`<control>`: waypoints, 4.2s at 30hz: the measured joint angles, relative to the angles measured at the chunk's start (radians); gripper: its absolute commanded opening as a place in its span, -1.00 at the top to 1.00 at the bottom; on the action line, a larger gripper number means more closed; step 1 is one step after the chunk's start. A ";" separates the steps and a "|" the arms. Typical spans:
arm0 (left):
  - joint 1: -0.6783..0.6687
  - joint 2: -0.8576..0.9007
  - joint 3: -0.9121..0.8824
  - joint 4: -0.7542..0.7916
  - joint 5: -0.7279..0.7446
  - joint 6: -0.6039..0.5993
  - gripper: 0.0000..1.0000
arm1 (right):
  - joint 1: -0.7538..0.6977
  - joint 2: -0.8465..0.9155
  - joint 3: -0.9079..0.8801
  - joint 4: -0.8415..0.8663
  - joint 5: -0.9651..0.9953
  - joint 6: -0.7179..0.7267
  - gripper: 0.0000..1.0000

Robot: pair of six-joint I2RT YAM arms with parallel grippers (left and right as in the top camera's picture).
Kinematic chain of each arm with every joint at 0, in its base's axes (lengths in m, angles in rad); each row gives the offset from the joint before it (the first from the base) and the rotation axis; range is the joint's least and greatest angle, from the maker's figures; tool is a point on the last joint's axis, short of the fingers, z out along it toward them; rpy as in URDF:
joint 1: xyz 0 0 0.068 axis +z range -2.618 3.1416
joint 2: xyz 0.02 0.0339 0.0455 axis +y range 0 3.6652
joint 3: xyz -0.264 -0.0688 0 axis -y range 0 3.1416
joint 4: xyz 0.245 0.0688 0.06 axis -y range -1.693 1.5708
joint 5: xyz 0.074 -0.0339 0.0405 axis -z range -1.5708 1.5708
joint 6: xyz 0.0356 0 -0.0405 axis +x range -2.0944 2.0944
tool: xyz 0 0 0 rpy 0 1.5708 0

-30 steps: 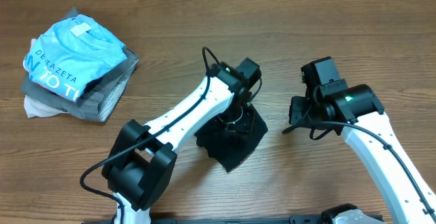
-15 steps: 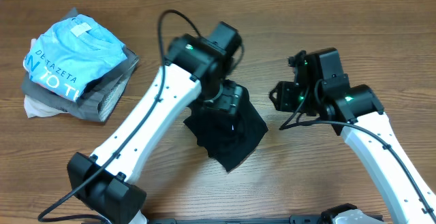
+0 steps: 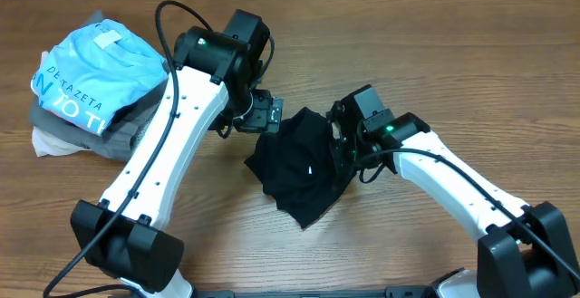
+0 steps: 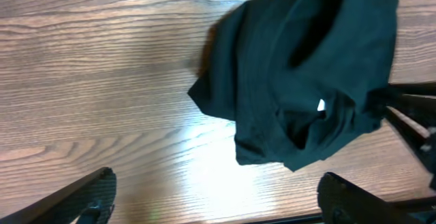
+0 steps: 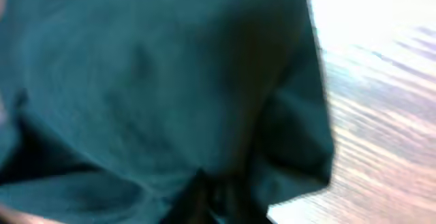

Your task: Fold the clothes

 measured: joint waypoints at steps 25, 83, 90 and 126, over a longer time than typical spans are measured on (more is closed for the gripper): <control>-0.169 0.001 -0.431 0.432 0.308 -0.032 -0.47 | -0.050 -0.180 0.073 -0.219 0.206 0.081 -0.06; -0.301 -0.088 -0.538 0.377 0.275 -0.173 0.92 | -0.059 -0.109 0.003 -0.146 0.224 0.063 0.92; -0.301 -0.088 -0.538 0.356 0.274 -0.173 0.90 | -0.138 -0.144 0.005 -0.234 0.254 0.083 0.92; -0.146 -0.090 -0.525 0.354 0.238 -0.085 -0.33 | -0.210 -0.147 -0.021 -0.330 -0.060 0.171 0.12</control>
